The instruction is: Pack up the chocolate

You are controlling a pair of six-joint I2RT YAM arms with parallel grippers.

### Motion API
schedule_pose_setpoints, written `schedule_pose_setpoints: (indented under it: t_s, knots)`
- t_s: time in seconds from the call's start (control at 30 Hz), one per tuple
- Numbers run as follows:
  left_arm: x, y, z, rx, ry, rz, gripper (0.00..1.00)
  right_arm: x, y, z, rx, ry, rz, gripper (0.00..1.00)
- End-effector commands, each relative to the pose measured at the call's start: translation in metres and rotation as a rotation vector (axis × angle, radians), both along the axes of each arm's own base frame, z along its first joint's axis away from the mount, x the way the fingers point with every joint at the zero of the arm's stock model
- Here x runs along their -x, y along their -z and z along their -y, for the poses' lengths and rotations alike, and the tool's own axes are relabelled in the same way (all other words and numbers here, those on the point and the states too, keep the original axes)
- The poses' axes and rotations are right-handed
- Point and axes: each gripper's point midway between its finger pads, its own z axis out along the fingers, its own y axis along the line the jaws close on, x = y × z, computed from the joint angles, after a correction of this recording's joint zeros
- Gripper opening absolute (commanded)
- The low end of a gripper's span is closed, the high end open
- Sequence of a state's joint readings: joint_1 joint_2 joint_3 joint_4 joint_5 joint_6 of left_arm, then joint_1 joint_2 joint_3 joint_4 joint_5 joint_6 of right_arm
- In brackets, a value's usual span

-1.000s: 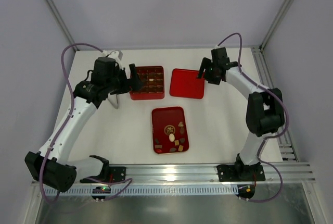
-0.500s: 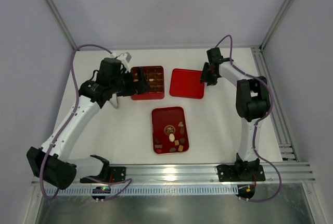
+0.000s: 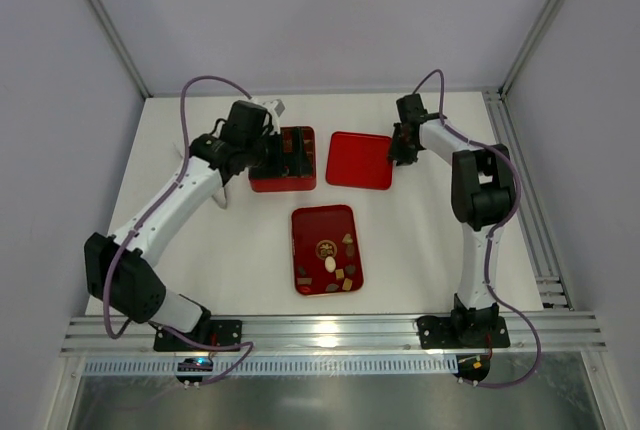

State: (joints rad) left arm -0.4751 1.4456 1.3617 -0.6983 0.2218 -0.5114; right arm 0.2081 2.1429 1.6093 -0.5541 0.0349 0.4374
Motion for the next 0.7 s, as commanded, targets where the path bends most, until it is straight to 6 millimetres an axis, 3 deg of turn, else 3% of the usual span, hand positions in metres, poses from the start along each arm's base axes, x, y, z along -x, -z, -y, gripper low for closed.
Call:
schedule_pose_setpoints:
  t_s: [0.0, 0.13, 0.23, 0.4, 0.47, 0.5, 0.57, 0.6, 0.63, 0.67]
  knots:
    - [-0.018, -0.018, 0.022, 0.055, 0.051, 0.055, 0.98, -0.009, -0.001, -0.002, 0.013, -0.023, 0.018, 0.29]
    - [-0.032, -0.011, 0.036, 0.078, 0.069, 0.043, 0.98, -0.009, 0.002, -0.006, -0.01, -0.034, 0.016, 0.2]
    - [-0.048, -0.004, 0.049, 0.092, 0.08, 0.028, 0.98, -0.007, 0.001, -0.006, -0.011, -0.036, 0.014, 0.04]
    - [-0.087, 0.01, 0.073, 0.097, 0.103, 0.015, 0.98, -0.001, -0.017, -0.012, -0.077, -0.057, 0.022, 0.04]
    - [-0.099, 0.002, 0.082, 0.115, 0.111, 0.027, 0.98, -0.001, -0.033, -0.014, -0.122, -0.055, 0.059, 0.04]
    - [-0.108, 0.019, 0.085, 0.1, 0.101, 0.001, 0.98, 0.001, -0.037, -0.015, -0.134, -0.054, 0.056, 0.04]
    - [-0.121, 0.013, 0.095, 0.124, 0.106, 0.01, 0.97, 0.001, -0.048, -0.014, -0.133, -0.064, 0.066, 0.04]
    - [-0.125, 0.016, 0.099, 0.13, 0.105, 0.003, 0.98, 0.001, -0.05, -0.011, -0.122, -0.059, 0.073, 0.04]
    - [-0.129, 0.031, 0.101, 0.119, 0.103, -0.03, 0.97, 0.001, -0.052, -0.005, -0.108, -0.043, 0.082, 0.04]
    - [-0.134, 0.025, 0.105, 0.13, 0.105, -0.016, 0.96, 0.001, -0.061, -0.002, -0.117, -0.04, 0.104, 0.04]
